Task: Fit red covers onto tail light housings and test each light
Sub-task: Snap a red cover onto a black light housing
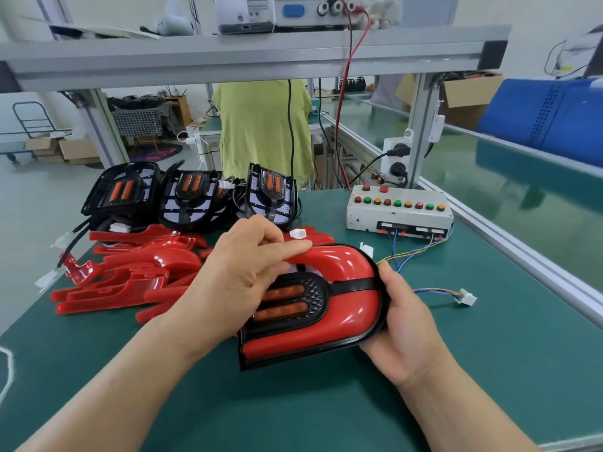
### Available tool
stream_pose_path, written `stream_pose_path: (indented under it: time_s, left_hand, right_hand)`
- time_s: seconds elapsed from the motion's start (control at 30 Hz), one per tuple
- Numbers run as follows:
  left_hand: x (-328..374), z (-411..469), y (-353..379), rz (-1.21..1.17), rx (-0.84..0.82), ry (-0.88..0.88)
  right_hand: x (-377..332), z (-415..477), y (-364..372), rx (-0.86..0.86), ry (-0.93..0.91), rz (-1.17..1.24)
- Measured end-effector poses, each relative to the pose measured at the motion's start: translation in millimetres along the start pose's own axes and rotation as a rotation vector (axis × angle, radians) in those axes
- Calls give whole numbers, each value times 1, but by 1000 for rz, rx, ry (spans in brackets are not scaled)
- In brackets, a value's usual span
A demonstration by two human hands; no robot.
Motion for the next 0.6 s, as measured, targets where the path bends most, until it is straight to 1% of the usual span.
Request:
stream_pose_path:
  time_s: [0.17,0.33,0.6]
  left_hand:
    - [-2,-2,0,-10,-12,-2]
    - [1,-3,2,-48,-8,-46]
    - [5,-2,6,-23,-31,11]
  right_hand:
    - [-1,-1,1,-9,-14,-19]
    - [-1,-2,4,-17,-28,-29]
    - [0,-3,2,-15,-46,-34]
Point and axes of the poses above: each hand's wrist, its own z-axis towards the middle knuckle, its own y-axis out of the palm, x = y × z, the point moved 5 cm from there along z, towards the middle knuckle, and after that the axes turned 15 degrees about x, right-handed, at the moved point
